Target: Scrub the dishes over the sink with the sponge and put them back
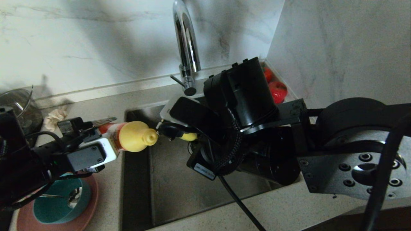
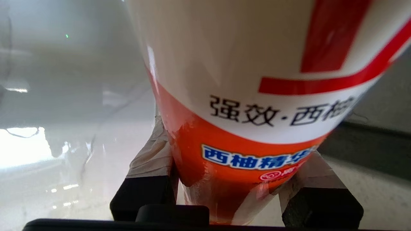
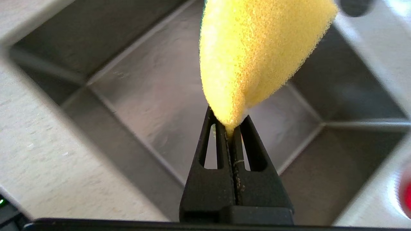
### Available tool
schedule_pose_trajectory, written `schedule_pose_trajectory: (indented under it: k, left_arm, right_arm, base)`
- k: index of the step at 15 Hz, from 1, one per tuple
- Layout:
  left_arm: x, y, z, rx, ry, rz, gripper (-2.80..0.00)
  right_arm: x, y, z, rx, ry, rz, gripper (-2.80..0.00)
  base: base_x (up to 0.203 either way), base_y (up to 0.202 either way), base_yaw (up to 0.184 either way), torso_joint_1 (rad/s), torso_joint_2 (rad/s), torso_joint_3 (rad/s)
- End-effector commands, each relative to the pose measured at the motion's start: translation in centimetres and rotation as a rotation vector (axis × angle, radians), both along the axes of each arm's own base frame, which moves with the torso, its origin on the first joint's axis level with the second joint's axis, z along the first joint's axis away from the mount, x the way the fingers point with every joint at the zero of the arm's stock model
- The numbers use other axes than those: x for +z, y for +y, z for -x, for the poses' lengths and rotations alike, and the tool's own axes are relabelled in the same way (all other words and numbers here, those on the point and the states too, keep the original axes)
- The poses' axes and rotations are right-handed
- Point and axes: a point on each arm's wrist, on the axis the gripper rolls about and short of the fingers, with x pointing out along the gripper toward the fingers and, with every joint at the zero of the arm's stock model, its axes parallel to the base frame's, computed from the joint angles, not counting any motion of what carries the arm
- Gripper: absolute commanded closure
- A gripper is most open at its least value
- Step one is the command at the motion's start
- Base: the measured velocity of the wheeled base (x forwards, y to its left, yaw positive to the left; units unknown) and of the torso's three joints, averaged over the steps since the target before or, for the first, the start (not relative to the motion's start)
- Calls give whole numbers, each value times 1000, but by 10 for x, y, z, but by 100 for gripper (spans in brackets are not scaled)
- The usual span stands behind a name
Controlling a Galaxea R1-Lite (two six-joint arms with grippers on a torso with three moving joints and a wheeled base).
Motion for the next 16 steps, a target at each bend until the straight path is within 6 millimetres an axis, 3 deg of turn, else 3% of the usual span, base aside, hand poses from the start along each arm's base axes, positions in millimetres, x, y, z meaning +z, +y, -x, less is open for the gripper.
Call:
schedule_pose_trajectory:
  k: [1,6,10,16]
  left_arm:
    - [-11,-2,0,-12,36,-16,0]
    - [-19,-6,5,-28,55,-29,0]
    - [-23,-6,-3,39,75,-43,0]
    - [-12,-7,-23,108,43,-35,0]
  right_arm:
    - [-3,0,0,3,14,20,0]
    - [-6,1,-2,21,30,22,0]
    - [-4,0,1,26,29,19,0]
    - [-5,-4,18,45,60,15,0]
  base:
    - [0,0,0,0,0,0]
    - [0,0,0,0,0,0]
    - [0,0,0,0,0,0]
    - [0,0,0,0,0,0]
